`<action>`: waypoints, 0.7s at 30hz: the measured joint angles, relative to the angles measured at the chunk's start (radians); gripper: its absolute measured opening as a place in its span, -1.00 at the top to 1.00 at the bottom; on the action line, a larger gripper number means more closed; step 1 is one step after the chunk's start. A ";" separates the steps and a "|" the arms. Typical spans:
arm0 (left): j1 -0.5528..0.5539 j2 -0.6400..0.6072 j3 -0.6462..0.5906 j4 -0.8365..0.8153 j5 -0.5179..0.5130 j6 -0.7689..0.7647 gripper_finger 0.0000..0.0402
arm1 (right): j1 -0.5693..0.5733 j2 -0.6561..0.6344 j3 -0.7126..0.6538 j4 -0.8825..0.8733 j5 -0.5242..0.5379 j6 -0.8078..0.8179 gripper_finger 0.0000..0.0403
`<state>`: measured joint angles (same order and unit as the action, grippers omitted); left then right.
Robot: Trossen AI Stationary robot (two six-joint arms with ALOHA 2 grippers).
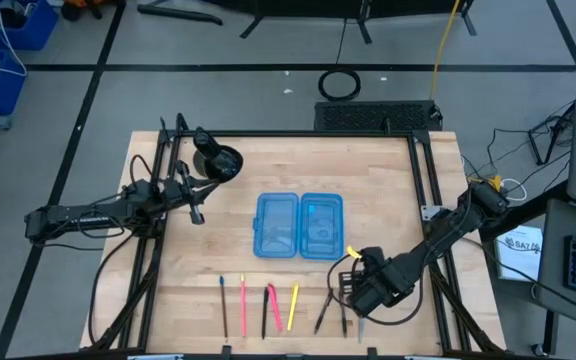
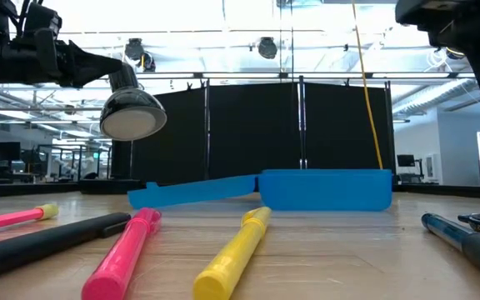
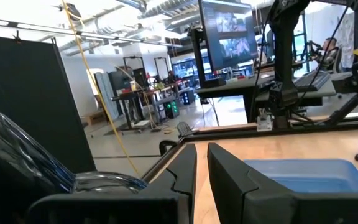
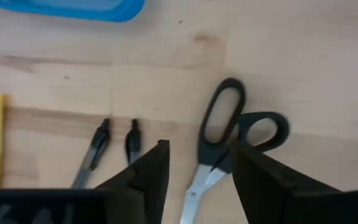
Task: Pick & place school supplies into a supply box
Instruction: Put the scissors into the supply box
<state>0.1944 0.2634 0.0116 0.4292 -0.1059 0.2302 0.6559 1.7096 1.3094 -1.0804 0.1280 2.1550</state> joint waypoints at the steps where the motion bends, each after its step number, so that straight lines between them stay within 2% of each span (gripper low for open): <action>1: 0.000 0.000 0.000 -0.003 0.000 0.000 0.77 | 0.000 0.001 0.000 0.011 0.000 0.003 0.19; 7: 0.000 0.000 0.000 -0.013 0.000 -0.020 0.77 | -0.001 0.045 0.000 0.006 -0.055 0.007 0.21; 15: 0.000 0.000 0.000 -0.020 0.000 -0.030 0.77 | 0.002 0.093 -0.001 -0.023 -0.074 0.018 0.28; 21: 0.000 0.000 0.000 -0.023 0.000 -0.030 0.77 | 0.012 0.111 -0.056 0.039 -0.108 0.032 0.29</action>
<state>0.1944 0.2637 0.0116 0.4057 -0.1054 0.2005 0.6684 1.8201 1.2531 -1.0411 0.0198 2.1866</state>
